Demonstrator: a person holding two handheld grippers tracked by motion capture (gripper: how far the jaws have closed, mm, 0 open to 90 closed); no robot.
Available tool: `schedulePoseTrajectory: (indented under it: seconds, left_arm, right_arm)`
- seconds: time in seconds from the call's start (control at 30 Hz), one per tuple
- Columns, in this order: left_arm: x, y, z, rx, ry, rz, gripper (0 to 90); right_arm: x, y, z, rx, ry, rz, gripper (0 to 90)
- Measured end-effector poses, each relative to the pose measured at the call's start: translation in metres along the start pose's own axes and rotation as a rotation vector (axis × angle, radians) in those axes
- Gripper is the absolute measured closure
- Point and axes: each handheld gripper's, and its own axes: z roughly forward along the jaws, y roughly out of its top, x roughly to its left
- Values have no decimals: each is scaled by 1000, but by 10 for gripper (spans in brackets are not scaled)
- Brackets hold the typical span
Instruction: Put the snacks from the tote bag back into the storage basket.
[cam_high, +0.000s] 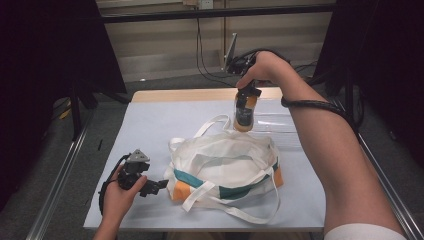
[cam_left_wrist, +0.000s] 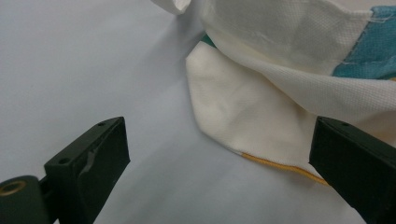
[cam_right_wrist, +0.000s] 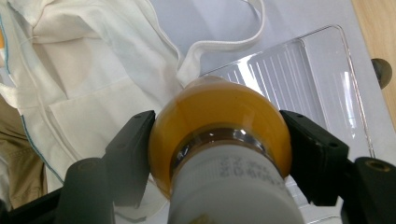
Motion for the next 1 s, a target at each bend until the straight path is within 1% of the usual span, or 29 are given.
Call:
schedulePoseTrajectory:
  seconds: [0.13, 0.2, 0.23, 0.33, 0.4, 0.43, 0.47, 0.53, 0.6, 0.63, 0.67, 0.7, 1.0]
  left_arm:
    - [-1, 0, 0, 0, 0, 1, 47]
    - [-1, 0, 0, 1, 1, 1, 46]
    - [-2, 0, 1, -8, 0, -12, 46]
    - [-2, 0, 1, -15, 8, -14, 46]
    - [-2, 0, 1, -11, 2, -13, 46]
    - [-2, 0, 1, -7, -1, -13, 46]
    - [-3, 0, 2, -15, 6, -13, 46]
    - [-3, 1, 1, -8, -2, -10, 46]
    - [-3, 1, 1, -9, -2, -10, 46]
    - [-3, 1, 1, -11, 6, -10, 46]
    - [-3, 1, 1, -8, -1, -9, 46]
    - [-3, 0, 1, -11, 1, -15, 46]
    - [-3, 0, 1, -7, 1, -8, 46]
  right_arm:
    - [-3, 1, 1, 0, 0, -5, 306]
    - [-3, 2, 2, 1, 1, 4, 306]
    - [-4, 2, 3, 3, 1, 1, 306]
    - [-6, 3, 4, -5, 0, -1, 306]
    - [-6, 3, 3, -2, -1, 7, 306]
    - [-7, 3, 4, -7, -1, -2, 306]
    - [-8, 4, 4, -7, -1, 0, 306]
    - [-8, 4, 4, -5, -2, 6, 306]
    - [-10, 4, 4, -7, -4, 3, 306]
    - [-11, 5, 5, -8, -2, 7, 306]
    - [-12, 4, 5, -7, -4, 9, 306]
    - [-12, 4, 6, -8, -4, 9, 306]
    - [-19, 3, 13, -7, -12, 13, 306]
